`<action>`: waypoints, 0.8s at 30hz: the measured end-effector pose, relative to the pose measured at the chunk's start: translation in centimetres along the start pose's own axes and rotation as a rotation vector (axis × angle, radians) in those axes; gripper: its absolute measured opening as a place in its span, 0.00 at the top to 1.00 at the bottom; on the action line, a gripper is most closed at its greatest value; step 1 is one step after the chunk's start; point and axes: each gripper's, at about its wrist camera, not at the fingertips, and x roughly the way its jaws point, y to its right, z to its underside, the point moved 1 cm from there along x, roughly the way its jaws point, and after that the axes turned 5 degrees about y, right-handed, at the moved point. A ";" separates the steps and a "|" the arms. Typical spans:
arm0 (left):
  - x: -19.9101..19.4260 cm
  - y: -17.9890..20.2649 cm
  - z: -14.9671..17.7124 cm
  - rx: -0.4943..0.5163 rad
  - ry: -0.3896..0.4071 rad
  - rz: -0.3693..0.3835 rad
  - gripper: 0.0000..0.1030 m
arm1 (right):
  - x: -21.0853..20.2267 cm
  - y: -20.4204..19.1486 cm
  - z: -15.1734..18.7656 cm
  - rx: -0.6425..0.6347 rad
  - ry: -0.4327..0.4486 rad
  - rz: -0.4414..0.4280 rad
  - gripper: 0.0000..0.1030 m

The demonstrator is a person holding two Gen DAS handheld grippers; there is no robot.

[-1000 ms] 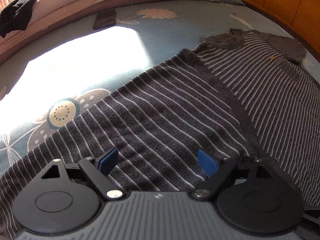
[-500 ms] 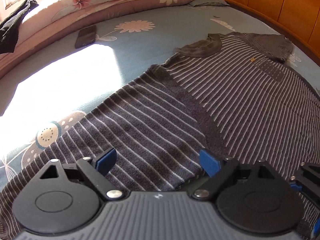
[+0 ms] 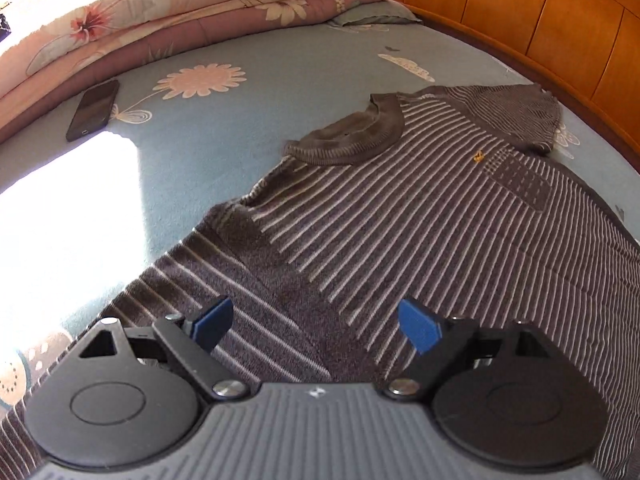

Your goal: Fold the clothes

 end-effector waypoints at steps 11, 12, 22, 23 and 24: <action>6.3 -3.4 -2.5 -0.115 -0.032 -0.063 0.14 | -1.8 3.6 -2.8 0.076 0.090 0.029 0.00; 5.8 -3.1 -3.1 -0.118 -0.019 -0.060 0.15 | -2.0 4.0 -3.0 0.088 0.100 0.027 0.00; 10.7 -0.3 -6.1 -0.050 -0.071 -0.079 0.20 | -2.2 6.6 -4.6 0.146 0.141 0.057 0.00; 10.9 -0.5 -6.0 -0.035 -0.071 -0.160 0.22 | -2.3 6.8 -4.6 0.146 0.145 0.063 0.00; 10.1 -0.8 -6.2 -0.047 -0.048 -0.176 0.22 | -2.5 7.0 -4.6 0.146 0.149 0.069 0.00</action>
